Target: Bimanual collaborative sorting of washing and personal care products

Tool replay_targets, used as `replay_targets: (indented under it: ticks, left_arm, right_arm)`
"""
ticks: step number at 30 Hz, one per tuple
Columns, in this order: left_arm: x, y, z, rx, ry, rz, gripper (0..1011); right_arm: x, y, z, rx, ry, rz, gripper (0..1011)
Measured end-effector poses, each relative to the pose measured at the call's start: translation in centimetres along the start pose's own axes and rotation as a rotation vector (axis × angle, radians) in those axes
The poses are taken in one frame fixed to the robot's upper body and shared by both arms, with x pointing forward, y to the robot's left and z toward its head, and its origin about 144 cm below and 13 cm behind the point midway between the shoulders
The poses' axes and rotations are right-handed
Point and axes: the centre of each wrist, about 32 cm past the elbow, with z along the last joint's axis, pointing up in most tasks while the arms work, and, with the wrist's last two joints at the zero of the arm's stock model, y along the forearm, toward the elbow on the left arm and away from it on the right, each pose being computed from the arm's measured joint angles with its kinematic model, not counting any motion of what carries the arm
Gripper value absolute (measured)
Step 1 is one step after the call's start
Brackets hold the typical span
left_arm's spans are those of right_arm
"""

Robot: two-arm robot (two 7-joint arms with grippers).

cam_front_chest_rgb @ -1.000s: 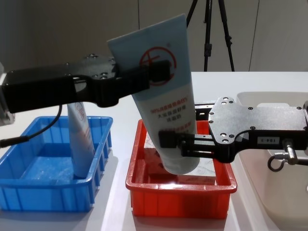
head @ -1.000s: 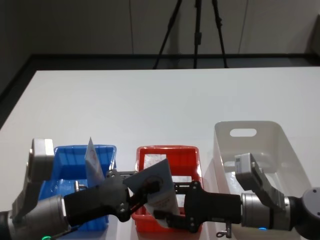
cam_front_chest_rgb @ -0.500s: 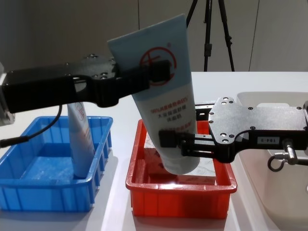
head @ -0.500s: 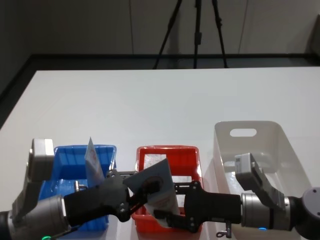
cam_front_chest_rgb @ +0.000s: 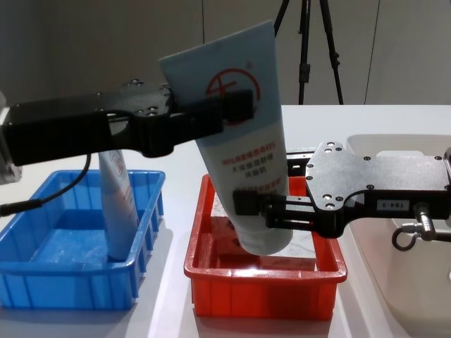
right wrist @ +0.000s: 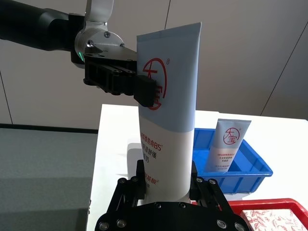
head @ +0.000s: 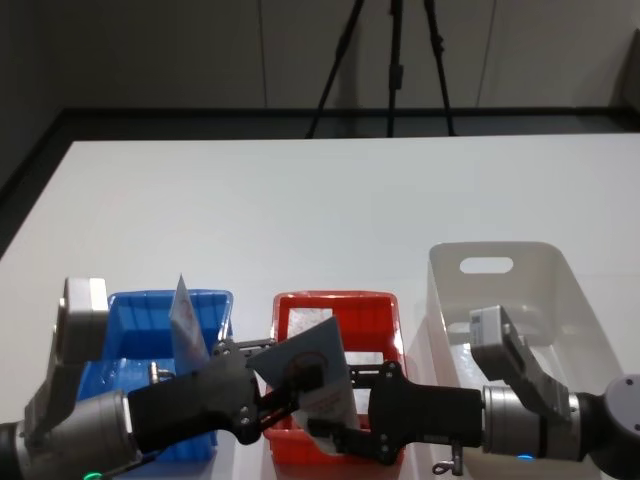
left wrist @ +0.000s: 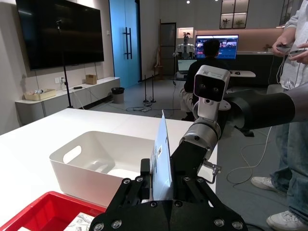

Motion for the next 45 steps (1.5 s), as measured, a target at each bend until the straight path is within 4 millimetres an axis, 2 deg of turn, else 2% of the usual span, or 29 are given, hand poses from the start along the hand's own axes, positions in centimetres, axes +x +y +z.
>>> replay_targets:
  ticks: [23, 26, 45]
  left_arm:
    - [0.0, 0.0, 0.0, 0.0, 0.0, 0.0, 961]
    - [0.0, 0.0, 0.0, 0.0, 0.0, 0.0, 1001]
    - [0.0, 0.0, -0.01, 0.0, 0.0, 0.0, 1001]
  right_arm:
    - [0.0, 0.01, 0.0, 0.0, 0.0, 0.0, 484]
    - [0.0, 0.01, 0.0, 0.0, 0.0, 0.0, 484]
    - [-0.03, -0.61, -0.09, -0.002, 0.013, -0.007, 484]
